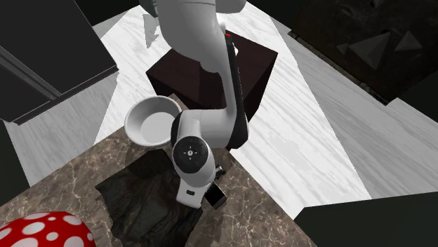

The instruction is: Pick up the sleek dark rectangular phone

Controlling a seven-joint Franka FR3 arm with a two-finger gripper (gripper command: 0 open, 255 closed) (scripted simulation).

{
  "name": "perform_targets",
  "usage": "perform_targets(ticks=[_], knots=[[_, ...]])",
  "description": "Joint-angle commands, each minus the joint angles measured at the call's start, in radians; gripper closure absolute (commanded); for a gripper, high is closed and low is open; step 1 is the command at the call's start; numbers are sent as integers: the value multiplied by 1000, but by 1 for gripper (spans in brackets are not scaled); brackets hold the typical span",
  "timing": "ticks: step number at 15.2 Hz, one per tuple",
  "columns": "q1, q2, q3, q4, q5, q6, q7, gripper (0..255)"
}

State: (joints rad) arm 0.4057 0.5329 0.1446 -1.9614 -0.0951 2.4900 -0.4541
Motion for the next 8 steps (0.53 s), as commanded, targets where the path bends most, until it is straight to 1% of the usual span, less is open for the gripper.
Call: perform_targets(ticks=[1, 5, 6, 8], knots=[[4, 22, -3, 4, -4, 18, 3, 0], [7, 50, -7, 8, -9, 42, 6, 0], [7, 51, -7, 9, -10, 42, 7, 255], [7, 50, -7, 7, -10, 43, 6, 255]])
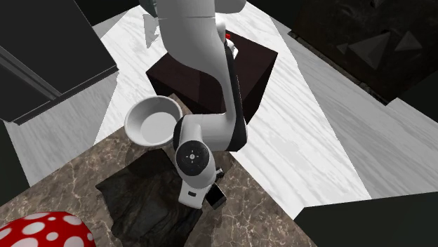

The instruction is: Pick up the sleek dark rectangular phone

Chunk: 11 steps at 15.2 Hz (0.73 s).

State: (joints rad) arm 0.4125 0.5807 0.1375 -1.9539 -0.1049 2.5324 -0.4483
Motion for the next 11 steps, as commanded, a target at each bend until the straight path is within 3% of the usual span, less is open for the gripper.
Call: perform_targets(ticks=[1, 11], knots=[[0, 3, 0, -1, 0, 2, 1, 255], [-5, -41, 7, -5, 8, -38, -4, 255]])
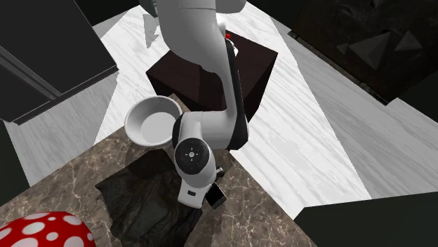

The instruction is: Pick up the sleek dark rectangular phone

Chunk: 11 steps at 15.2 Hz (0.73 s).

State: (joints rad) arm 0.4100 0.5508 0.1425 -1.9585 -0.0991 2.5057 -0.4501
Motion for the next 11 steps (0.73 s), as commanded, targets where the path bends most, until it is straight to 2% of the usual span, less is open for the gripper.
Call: perform_targets(ticks=[1, 11], knots=[[-4, -22, 3, -2, 4, -20, -4, 255], [-14, -121, 17, 0, 25, -120, -16, 255]])
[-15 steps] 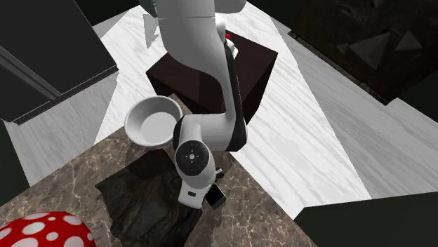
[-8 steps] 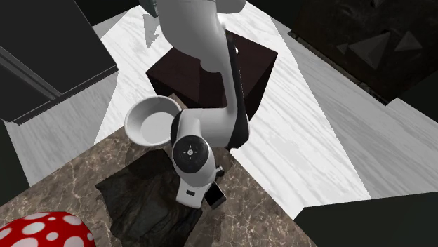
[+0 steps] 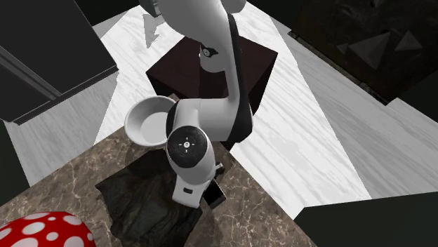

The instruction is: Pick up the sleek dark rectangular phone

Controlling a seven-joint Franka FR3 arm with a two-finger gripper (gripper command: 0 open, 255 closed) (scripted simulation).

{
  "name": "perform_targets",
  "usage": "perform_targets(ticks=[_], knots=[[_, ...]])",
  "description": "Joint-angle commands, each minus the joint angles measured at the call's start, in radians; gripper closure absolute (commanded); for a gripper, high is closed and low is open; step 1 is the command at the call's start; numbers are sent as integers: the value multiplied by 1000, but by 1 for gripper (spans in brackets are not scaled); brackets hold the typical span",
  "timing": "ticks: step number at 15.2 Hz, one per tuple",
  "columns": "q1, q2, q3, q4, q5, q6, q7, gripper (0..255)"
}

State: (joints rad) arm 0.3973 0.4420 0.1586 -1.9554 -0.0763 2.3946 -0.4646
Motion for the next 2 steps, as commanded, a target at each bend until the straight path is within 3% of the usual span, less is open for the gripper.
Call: perform_targets(ticks=[1, 2], knots=[[-2, -13, 1, -3, 3, -10, -2, 255], [-2, -13, 1, -3, 3, -10, -2, 255]])
